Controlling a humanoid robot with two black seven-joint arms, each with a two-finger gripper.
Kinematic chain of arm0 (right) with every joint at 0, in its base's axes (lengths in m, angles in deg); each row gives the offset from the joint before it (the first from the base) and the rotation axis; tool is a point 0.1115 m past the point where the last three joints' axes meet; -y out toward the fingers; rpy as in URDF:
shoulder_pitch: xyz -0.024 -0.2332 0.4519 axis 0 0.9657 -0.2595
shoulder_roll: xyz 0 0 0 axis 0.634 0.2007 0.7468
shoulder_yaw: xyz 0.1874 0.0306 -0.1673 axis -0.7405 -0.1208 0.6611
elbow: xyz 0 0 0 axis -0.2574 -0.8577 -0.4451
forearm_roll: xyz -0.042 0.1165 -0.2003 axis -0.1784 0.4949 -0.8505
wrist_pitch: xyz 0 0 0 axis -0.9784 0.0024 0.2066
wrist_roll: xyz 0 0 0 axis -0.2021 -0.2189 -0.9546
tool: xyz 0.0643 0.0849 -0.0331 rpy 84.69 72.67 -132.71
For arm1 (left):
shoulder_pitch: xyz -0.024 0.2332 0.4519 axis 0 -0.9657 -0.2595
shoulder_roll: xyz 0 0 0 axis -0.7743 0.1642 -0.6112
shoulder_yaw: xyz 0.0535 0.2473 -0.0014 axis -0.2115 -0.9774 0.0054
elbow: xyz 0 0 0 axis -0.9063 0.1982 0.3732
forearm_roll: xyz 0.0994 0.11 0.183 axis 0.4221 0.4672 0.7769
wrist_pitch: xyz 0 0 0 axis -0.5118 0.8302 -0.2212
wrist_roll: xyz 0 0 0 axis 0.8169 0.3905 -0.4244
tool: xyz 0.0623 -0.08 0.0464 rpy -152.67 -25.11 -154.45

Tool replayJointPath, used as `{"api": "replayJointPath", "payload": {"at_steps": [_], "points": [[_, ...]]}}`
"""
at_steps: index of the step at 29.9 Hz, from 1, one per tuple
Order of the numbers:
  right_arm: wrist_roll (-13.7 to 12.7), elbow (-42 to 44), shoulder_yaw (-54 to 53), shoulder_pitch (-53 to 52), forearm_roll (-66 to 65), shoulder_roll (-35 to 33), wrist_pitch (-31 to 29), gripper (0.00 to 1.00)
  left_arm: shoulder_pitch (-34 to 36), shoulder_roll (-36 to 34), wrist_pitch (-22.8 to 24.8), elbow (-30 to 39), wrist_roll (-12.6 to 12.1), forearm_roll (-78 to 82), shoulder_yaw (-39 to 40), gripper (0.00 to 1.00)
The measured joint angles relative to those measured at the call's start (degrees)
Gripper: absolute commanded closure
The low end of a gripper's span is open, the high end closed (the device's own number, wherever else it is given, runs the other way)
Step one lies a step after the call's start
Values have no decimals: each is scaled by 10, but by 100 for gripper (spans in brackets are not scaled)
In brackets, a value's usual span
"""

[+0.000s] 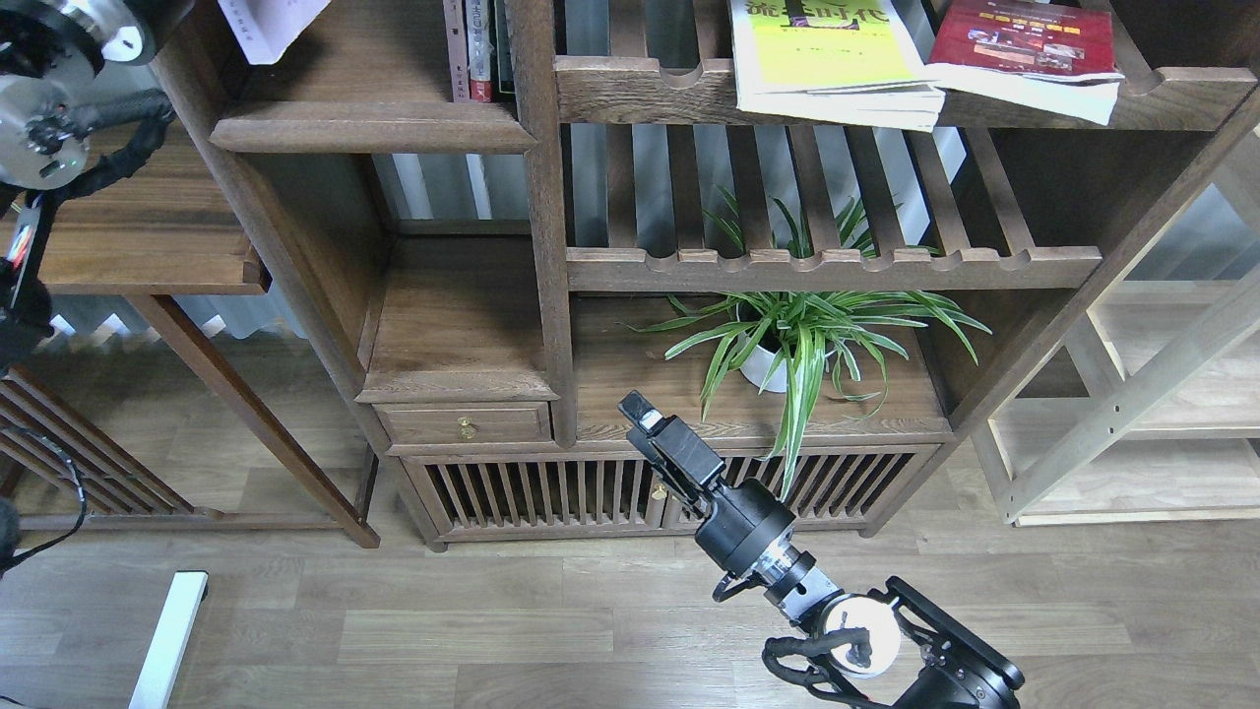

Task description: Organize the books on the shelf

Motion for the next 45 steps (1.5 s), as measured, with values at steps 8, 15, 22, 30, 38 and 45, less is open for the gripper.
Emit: {"api": "replayJointPath", "payload": {"at_steps": [8, 15, 22, 30, 38, 45], "points": [[0, -4, 3, -1, 0, 0, 0, 9, 50, 13, 9, -84, 43, -13, -39, 98], [0, -7, 10, -1, 0, 0, 0, 9, 84, 25, 11, -148, 80, -27, -81, 98], [0, -11, 11, -1, 0, 0, 0, 9, 112, 55, 24, -219, 112, -28, -102, 98], [0, -14, 20, -1, -5, 0, 0, 10, 154, 104, 38, -310, 143, -29, -128, 96], [0, -17, 25, 0, -8, 0, 0, 10, 160, 112, 40, -334, 144, -32, -152, 94], [1, -17, 32, 0, -8, 0, 0, 10, 160, 113, 40, -345, 149, -34, -164, 94]]}}
